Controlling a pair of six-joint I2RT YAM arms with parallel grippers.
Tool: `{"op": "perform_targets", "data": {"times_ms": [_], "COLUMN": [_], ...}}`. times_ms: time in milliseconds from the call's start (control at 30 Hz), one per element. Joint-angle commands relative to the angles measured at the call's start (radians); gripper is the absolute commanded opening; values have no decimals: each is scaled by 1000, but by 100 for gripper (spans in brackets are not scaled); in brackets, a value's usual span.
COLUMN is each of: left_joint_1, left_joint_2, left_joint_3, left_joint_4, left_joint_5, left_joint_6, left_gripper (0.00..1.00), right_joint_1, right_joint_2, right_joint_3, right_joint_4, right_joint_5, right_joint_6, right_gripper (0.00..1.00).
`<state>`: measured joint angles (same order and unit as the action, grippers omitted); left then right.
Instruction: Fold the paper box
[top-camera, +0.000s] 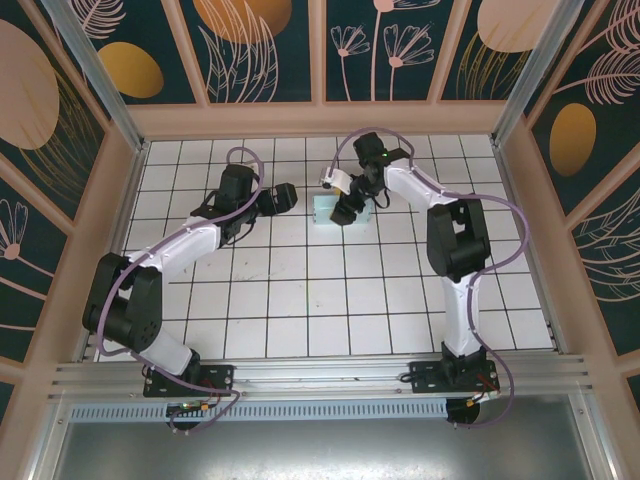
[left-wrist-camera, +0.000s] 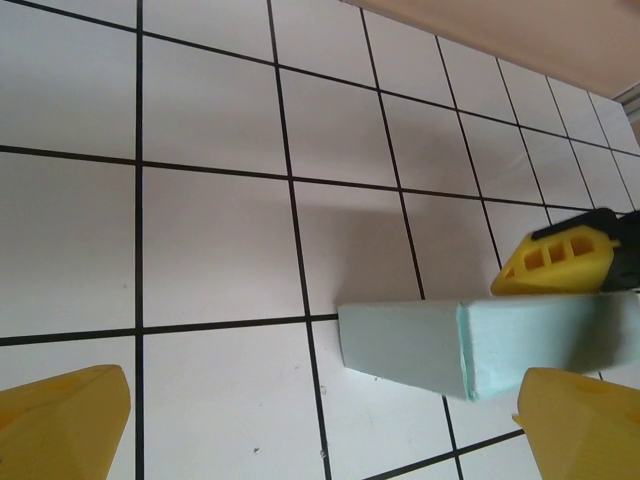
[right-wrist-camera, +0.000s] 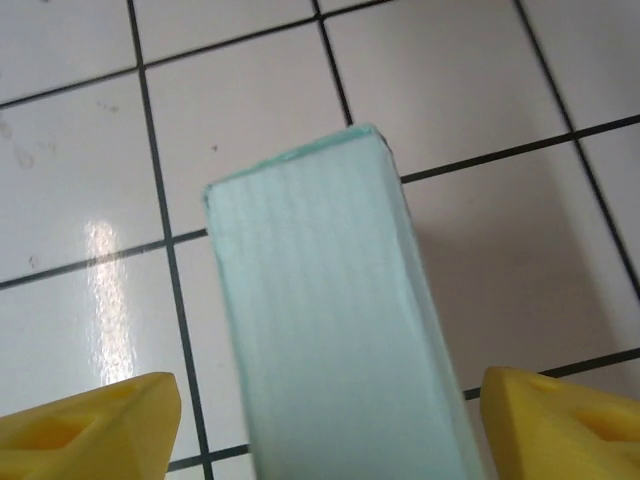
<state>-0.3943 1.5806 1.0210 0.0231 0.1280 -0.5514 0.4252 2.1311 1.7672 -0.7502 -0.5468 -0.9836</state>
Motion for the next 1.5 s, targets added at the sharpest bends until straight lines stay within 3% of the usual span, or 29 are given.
{"op": "perform_targets", "data": {"times_ms": [0,133,333,700,967,1100,1200,1300,1467], "left_joint_1": [6,8,9,38,57,60,63,65,76], "left_joint_2": [19,19,16,55,57,58,57,38,-40], "left_joint_3": [22,19,17,4,-20,-24,-23,-29,-109], "left_joint_4": [-9,-12,-12,34,64,63,62,76,161], "left_joint_5": [22,26,8,52,70,70,66,55,-16], "left_joint_6": [23,24,30,-19,-41,-39,-33,-26,-22], "left_gripper": [99,99,99,99,99,99,99,99,99], "right_joint_1": [12,30,69,134,195,222,227,221,151], "right_joint_2": [0,-40,-152,-353,-340,-312,-310,-363,-470], "right_joint_3": [41,-4,-171,-501,-666,-721,-726,-748,-757], "right_joint_4": [-80,-35,145,639,1005,1101,1069,1042,938], "right_joint_5": [26,87,214,409,577,643,604,479,133], "right_joint_6": [-33,-20,21,57,28,12,46,113,254], "right_gripper": [59,45,31,33,34,41,54,78,92]}}
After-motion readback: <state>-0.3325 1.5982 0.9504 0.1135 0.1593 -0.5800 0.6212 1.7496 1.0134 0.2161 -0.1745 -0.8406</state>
